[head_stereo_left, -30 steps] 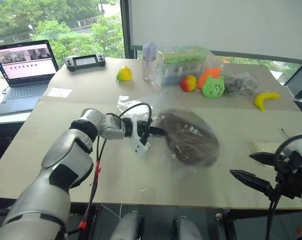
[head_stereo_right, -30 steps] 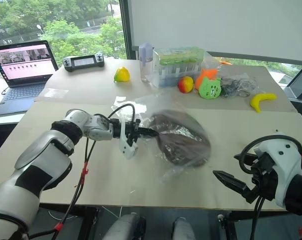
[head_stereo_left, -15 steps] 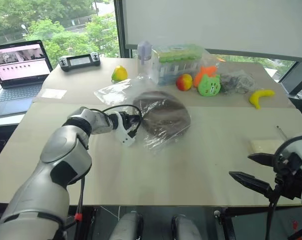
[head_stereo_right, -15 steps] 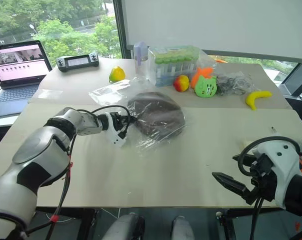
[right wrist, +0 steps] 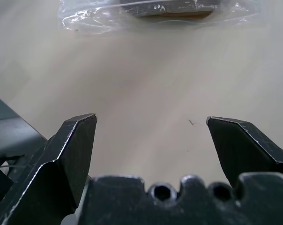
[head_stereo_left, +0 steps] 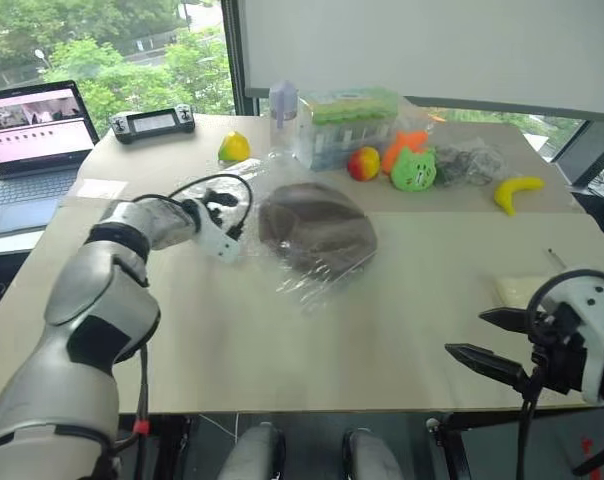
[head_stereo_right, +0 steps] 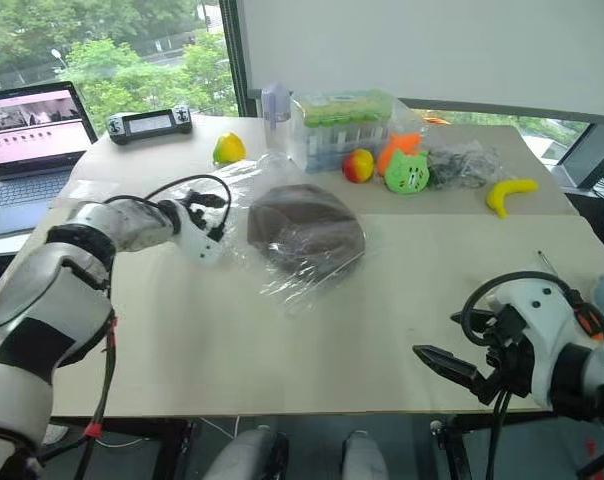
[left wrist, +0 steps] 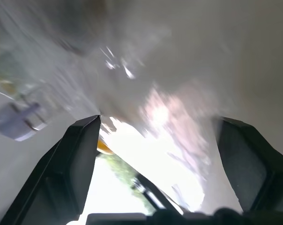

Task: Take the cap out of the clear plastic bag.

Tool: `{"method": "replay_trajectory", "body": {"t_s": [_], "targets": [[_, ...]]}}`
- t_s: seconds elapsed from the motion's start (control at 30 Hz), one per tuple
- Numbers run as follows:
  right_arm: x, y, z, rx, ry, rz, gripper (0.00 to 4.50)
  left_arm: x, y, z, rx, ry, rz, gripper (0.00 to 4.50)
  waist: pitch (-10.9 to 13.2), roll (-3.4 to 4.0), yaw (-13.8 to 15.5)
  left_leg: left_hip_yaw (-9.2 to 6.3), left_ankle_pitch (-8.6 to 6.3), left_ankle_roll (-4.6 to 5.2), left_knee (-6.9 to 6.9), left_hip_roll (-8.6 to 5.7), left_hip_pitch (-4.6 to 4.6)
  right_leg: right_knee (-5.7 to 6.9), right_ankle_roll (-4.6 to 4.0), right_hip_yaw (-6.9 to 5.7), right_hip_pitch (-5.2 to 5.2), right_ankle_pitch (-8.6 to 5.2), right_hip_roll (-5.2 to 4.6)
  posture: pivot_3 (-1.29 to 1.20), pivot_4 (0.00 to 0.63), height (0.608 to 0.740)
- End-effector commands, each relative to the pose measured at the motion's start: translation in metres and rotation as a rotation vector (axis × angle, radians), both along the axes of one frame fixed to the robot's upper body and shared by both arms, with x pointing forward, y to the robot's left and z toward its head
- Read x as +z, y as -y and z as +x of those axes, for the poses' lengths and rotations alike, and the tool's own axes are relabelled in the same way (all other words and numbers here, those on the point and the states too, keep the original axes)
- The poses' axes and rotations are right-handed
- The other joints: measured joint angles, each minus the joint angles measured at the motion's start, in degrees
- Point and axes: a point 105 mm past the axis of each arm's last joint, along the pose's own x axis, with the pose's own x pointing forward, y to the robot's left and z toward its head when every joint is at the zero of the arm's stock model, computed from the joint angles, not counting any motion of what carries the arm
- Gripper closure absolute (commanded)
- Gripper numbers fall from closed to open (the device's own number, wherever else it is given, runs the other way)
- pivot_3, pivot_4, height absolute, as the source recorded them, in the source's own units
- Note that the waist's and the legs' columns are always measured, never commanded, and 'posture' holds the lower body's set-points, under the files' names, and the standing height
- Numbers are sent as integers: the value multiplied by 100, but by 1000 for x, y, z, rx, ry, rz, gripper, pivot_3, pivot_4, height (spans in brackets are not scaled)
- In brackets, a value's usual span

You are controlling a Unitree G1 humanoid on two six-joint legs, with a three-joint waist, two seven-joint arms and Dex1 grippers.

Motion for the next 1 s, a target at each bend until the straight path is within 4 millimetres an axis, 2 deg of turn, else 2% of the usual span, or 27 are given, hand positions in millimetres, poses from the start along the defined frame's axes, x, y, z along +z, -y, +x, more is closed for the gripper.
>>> {"method": "replay_trajectory", "body": {"t_s": [0.03,0.07,0.13,0.23,0.3,0.37,0.47,0.57,0.63,0.73,0.87,1.0], "targets": [[10,0,7,10,70,-28,0,11,25,-16,30,-260,-432,476,-2,3,0,-1,0,0,1,0,0,1,-1,-1,1,1,0,0,150,739],[10,1,8,7,77,-31,0,15,31,-20,12,-309,-504,476,-2,3,15,-2,0,0,4,0,3,-1,-1,-2,4,1,-6,0,150,739],[11,5,13,-15,98,-44,0,28,60,-29,-56,-499,-718,476,-2,3,52,-14,-1,2,21,0,2,-4,-1,-19,3,1,-8,0,150,739],[9,6,15,-22,100,-43,0,40,92,-52,-184,-768,-772,476,-2,4,79,-23,-5,9,60,0,-8,-2,-1,-44,9,1,-9,0,150,739],[6,3,15,-16,96,-38,0,55,129,-69,-310,-833,-816,476,-3,6,49,-21,-10,15,66,0,-9,2,1,-39,31,2,-11,0,150,739],[4,-1,15,-10,99,-26,0,61,166,-90,-420,-856,-858,476,-7,12,9,-21,-11,14,64,1,-13,9,3,-24,26,3,-11,0,150,739],[3,-5,15,-8,105,-11,0,43,197,-110,-465,-840,-814,476,-8,16,7,-23,-12,14,64,1,-13,6,5,-17,28,4,-9,0,150,739],[2,-7,14,-12,107,-8,0,26,201,-133,-481,-917,-704,476,-13,24,-88,-16,-11,14,55,1,-1,8,4,7,28,4,5,0,150,739],[1,-5,12,-25,107,-8,0,27,206,-129,-461,-869,-705,476,-15,30,-116,-8,-9,9,44,9,17,13,-2,23,31,7,21,0,150,739],[-1,-5,10,-37,106,-7,0,12,210,-117,-413,-765,-624,476,-16,34,-71,-12,-3,3,47,13,38,16,-6,24,46,8,27,0,150,739],[-1,-5,8,-51,115,-3,0,8,227,-99,-306,-637,-742,476,-23,45,-24,-12,-6,8,50,13,55,0,-4,23,78,9,27,0,150,739],[-1,-4,6,-62,116,-3,0,-12,243,-105,-268,-642,-772,476,-23,46,25,-12,-8,10,48,12,44,2,-1,24,60,10,28,0,150,739]]}}
